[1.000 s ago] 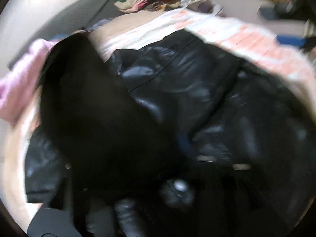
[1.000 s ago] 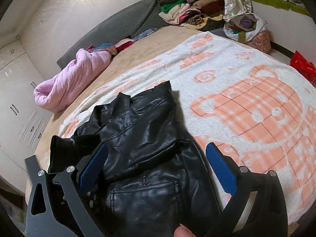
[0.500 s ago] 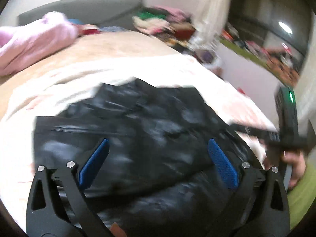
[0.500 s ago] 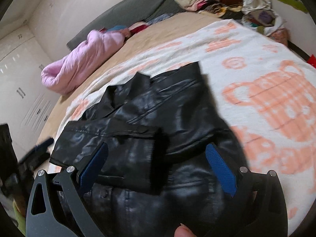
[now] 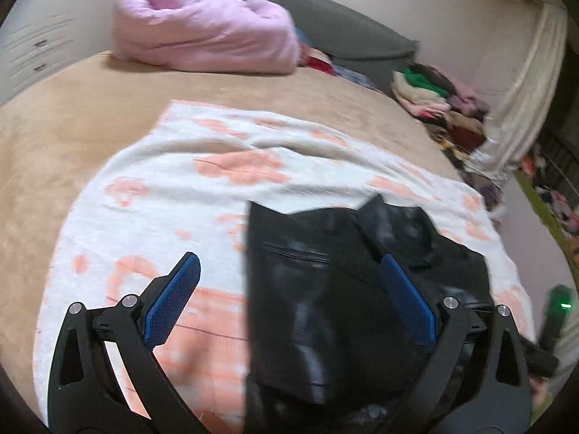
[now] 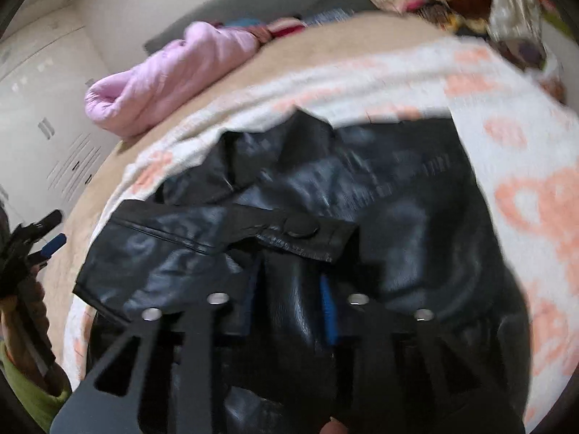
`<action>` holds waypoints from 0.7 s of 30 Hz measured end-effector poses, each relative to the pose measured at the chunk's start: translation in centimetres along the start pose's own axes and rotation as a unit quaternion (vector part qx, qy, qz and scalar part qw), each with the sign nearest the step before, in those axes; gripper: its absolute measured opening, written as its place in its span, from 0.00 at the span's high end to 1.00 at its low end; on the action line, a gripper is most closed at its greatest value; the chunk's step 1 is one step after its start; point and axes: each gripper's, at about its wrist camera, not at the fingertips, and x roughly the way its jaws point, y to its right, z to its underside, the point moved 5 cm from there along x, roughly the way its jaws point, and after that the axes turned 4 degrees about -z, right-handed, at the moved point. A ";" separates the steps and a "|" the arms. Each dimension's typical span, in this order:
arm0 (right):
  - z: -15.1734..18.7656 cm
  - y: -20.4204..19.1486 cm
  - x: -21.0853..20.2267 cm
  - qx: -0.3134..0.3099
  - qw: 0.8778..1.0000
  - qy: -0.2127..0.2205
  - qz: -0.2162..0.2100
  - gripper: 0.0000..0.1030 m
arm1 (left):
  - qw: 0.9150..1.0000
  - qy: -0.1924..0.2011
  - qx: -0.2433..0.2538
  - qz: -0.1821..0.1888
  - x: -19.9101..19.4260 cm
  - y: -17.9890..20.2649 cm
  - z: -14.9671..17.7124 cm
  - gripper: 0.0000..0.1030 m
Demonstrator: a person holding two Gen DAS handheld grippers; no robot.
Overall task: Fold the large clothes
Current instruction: 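Grasp the jacket hem with both tools, then fold the hem up toward the collar with both tools and release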
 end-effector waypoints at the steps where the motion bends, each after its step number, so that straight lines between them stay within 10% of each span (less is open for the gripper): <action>1: -0.6 -0.8 -0.6 -0.024 1.000 0.013 0.006 0.79 | 1.000 -0.005 -0.005 -0.008 0.3 -0.4 0.1 0.09; 14: -7.0 -3.6 -7.4 -0.181 0.977 0.101 0.047 0.80 | 1.000 -0.015 0.004 0.016 1.6 1.5 1.0 0.10; 21: -5.4 -1.6 -5.8 -0.160 0.982 0.079 0.055 0.80 | 0.996 -0.045 0.050 0.049 3.5 5.2 2.7 0.68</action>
